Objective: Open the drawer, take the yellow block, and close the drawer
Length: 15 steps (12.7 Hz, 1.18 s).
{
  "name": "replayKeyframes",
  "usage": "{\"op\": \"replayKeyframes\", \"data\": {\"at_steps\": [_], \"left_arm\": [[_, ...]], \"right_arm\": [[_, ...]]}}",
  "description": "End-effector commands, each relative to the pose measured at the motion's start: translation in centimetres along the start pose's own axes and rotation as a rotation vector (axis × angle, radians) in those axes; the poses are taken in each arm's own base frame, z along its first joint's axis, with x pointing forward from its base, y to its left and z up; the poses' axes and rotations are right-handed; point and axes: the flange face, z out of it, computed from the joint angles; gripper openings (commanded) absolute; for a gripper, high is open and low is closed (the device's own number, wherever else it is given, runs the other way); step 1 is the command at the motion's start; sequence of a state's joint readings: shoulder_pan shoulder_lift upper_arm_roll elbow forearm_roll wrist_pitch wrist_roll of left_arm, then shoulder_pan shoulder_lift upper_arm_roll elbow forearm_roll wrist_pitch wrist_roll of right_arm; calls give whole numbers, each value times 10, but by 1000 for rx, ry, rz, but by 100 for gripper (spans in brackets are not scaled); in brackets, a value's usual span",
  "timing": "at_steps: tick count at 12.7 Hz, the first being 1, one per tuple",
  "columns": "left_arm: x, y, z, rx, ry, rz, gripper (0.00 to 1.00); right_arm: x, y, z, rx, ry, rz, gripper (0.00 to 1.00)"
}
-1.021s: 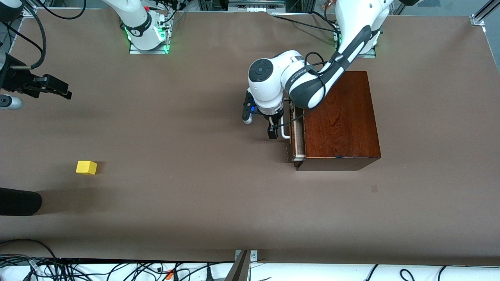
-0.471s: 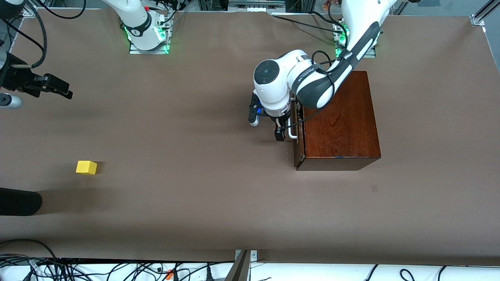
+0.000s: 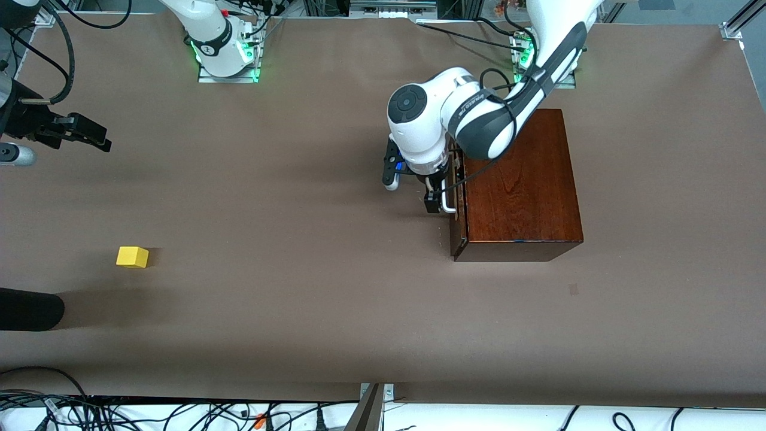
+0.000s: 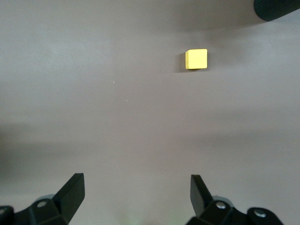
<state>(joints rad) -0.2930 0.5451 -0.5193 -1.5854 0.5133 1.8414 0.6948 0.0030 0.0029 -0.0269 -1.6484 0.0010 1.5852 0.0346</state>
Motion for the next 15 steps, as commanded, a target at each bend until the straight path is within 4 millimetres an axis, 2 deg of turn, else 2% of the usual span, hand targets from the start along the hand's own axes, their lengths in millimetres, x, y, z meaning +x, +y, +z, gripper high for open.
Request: {"op": "replayKeyframes", "data": {"at_steps": [1,2,4,5,7,9,11,12,15], "left_arm": [[-14,-6,-20,0,-14,20,100],[-12,-6,-26,-32,34,-4,100],[-13,-21,-76,-50,196,-86,100],[-21,-29,-94,-65,256,-126,100],[-74,-53,-105,-157,365,-258,100],[-149,-74,-95,-260,361,-422,100],[-213,-75,-103,-342,328,-619,100],[-235,-72,-107,-367,289,-727,100],[-267,-67,-103,-390,154,-930,100]], "right_arm": [[-6,0,-8,-13,19,6,100],[-6,0,-8,-14,19,4,100],[-5,1,-10,-12,31,9,100],[-2,1,-9,-13,50,9,100],[-1,0,-12,-14,65,4,100],[-2,-1,-13,-14,62,-1,100],[-2,-1,-15,-13,65,-7,100],[-2,0,-14,-8,63,2,100],[-4,4,-14,-8,51,-11,100]]}}
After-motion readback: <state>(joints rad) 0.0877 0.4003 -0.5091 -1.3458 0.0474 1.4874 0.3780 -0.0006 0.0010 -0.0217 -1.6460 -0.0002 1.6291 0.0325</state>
